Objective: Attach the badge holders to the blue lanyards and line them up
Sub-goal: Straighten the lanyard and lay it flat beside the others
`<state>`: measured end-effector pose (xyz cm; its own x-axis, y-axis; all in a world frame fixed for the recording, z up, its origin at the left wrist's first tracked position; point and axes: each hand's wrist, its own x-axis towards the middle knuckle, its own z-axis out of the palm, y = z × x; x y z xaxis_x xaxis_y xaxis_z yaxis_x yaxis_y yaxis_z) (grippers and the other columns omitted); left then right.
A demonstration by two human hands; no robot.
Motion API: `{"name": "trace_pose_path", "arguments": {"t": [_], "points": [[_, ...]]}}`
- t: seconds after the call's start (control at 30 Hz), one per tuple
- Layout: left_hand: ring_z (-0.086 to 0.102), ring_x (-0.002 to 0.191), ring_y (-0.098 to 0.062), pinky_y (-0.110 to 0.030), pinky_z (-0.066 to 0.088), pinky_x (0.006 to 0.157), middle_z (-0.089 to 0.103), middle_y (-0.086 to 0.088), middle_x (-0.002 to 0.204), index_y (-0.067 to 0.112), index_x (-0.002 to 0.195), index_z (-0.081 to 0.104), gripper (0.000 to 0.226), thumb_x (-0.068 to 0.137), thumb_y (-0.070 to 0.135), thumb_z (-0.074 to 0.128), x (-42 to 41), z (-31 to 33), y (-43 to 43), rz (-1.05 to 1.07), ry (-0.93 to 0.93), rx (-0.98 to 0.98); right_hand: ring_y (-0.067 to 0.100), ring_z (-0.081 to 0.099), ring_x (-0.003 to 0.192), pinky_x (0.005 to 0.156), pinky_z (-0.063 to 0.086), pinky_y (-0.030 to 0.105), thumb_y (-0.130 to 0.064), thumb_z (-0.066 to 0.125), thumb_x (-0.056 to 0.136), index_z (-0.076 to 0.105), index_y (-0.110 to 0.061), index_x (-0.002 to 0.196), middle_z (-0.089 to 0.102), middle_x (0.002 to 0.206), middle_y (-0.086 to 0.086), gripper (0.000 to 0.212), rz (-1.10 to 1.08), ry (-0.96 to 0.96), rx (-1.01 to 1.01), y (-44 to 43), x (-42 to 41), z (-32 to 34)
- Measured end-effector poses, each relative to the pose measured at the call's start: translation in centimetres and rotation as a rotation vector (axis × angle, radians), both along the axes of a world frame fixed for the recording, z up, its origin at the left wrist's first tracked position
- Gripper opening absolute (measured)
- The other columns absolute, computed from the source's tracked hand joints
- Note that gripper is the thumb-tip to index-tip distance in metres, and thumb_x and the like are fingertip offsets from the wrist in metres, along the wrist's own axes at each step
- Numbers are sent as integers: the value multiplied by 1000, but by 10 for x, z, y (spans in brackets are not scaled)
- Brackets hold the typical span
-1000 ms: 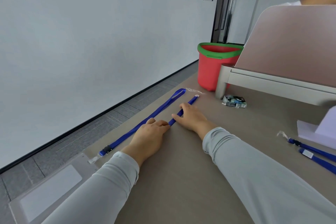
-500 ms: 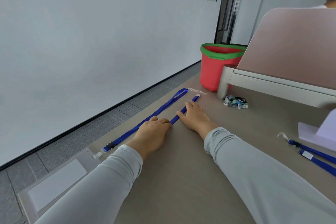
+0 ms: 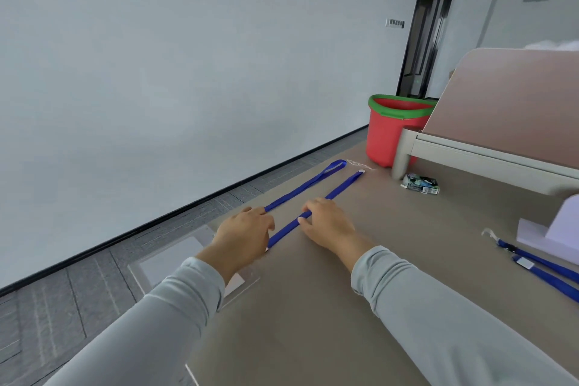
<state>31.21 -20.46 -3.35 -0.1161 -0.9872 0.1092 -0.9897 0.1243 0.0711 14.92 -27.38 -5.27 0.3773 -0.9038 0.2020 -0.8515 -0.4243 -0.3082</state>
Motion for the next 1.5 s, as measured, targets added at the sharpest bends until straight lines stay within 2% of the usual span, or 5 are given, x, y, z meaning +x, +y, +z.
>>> {"name": "trace_pose_path", "arguments": {"t": [0.17,0.43,0.57,0.77,1.5], "points": [[47,113,-16,-32,44,91,51,3,122,23,119,54,31,96,18,34,18,-8,53,60,45,-35,21,50,111,91,44,32,-39,48,92,55,-12,117,56,117,4,38,41,-22,19,34,18,-5],[37,126,-16,-30,33,104,44,6,137,25,128,51,36,98,27,30,19,-39,113,45,162,-58,23,35,133,109,33,39,-48,40,93,36,-13,139,38,145,6,57,58,37,63,62,27,-16],[35,128,-17,-35,31,107,43,5,140,24,131,49,37,99,28,31,20,-45,118,88,223,-66,23,35,134,110,30,37,-45,41,94,37,-12,139,38,146,7,56,51,31,83,65,28,-17],[35,129,-17,-31,30,105,43,5,140,23,132,50,38,99,26,31,17,-45,122,99,227,-91,23,37,132,109,30,36,-43,42,94,39,-11,137,41,144,7,54,49,16,68,66,27,-19],[34,131,-18,-34,29,109,42,3,142,21,134,46,39,99,25,29,12,-41,124,104,157,-108,23,39,130,107,33,36,-43,44,93,39,-12,136,42,142,7,54,29,-10,60,69,26,-18]]}}
